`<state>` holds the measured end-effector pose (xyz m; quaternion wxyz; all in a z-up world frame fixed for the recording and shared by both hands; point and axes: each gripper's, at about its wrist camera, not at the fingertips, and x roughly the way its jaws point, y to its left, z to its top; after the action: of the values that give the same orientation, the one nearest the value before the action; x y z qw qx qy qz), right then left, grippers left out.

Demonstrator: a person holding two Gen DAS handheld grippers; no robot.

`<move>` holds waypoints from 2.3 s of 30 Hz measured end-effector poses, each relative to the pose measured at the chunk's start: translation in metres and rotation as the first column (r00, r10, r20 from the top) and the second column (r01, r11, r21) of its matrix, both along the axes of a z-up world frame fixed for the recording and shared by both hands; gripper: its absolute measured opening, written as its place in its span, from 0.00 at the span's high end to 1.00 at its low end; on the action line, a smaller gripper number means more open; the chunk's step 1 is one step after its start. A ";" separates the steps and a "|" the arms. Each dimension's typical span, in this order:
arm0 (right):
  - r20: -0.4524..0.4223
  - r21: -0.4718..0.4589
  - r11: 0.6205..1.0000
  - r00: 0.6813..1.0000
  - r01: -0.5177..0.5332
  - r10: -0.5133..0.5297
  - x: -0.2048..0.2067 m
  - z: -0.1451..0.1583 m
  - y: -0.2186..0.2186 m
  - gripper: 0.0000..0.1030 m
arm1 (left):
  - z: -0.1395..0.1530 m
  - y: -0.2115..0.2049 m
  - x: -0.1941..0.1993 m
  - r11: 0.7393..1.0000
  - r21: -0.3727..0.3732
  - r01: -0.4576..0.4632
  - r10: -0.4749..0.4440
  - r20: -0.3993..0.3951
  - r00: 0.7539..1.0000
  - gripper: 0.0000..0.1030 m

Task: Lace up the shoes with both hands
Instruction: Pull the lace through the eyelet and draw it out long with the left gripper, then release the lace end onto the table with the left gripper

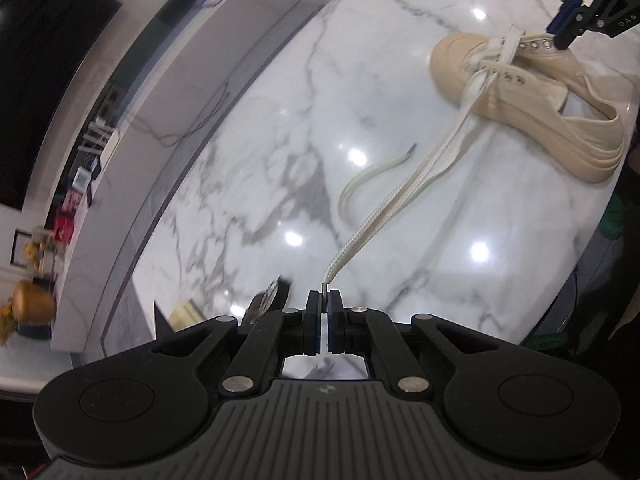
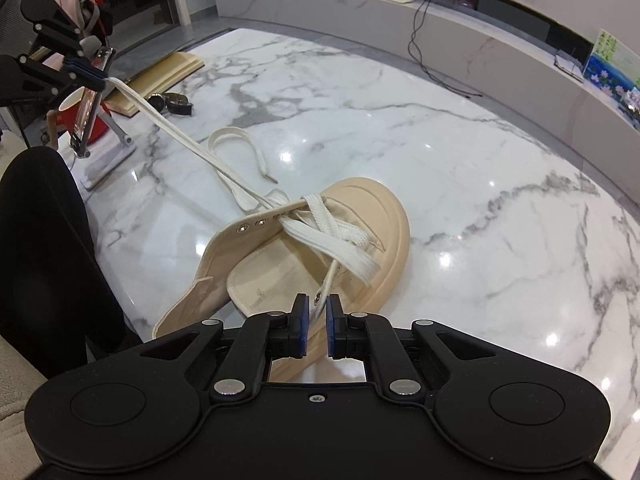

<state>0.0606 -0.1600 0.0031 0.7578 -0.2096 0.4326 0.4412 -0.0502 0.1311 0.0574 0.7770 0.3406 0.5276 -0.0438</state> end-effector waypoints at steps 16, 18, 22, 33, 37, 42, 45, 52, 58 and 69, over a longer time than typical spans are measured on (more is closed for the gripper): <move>0.005 -0.031 0.999 1.000 -0.023 0.023 0.000 -0.001 0.006 0.93 | 0.006 0.042 -0.015 0.995 0.016 -0.095 0.095 0.003 0.995 0.98; 0.004 -0.032 0.999 1.000 -0.025 0.026 0.000 -0.001 0.007 0.93 | 0.006 0.045 -0.016 0.995 0.014 -0.100 0.100 0.001 0.995 0.98; 0.001 -0.032 0.999 1.000 -0.030 0.030 0.001 -0.001 0.008 0.93 | 0.006 0.050 -0.017 0.994 0.009 -0.110 0.110 0.000 0.994 0.98; -0.008 -0.040 0.998 0.999 -0.041 0.041 0.003 -0.003 0.009 0.93 | 0.003 0.054 -0.014 0.994 0.025 -0.102 0.102 -0.009 0.995 0.97; -0.011 -0.043 0.998 0.999 -0.046 0.045 0.004 -0.003 0.010 0.93 | 0.003 0.050 -0.011 0.996 0.032 -0.087 0.087 -0.007 0.996 0.98; -0.011 -0.048 0.997 0.998 -0.055 0.055 0.004 -0.003 0.011 0.93 | 0.001 0.043 -0.006 0.998 0.017 -0.060 0.060 -0.008 0.998 0.98; -0.011 -0.050 0.997 0.998 -0.061 0.061 0.004 -0.003 0.012 0.93 | -0.001 0.035 -0.001 0.999 0.000 -0.037 0.037 -0.009 0.999 0.98; -0.020 -0.049 0.997 0.998 -0.066 0.065 0.005 -0.004 0.013 0.93 | -0.004 0.006 0.015 0.997 -0.062 0.053 -0.053 -0.007 0.999 0.98; -0.024 -0.044 0.996 0.997 -0.078 0.077 0.006 -0.004 0.015 0.93 | -0.024 -0.024 0.035 0.985 -0.112 0.132 -0.137 -0.040 0.990 0.98; -0.029 -0.034 0.995 0.995 -0.091 0.090 0.006 -0.006 0.016 0.92 | -0.078 -0.033 0.070 0.972 -0.219 0.088 -0.107 -0.075 0.991 0.97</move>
<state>0.0671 -0.1436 -0.0029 0.7272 -0.2360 0.4408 0.4703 0.0197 0.0984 -0.0206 0.7826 0.2778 0.5356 -0.1534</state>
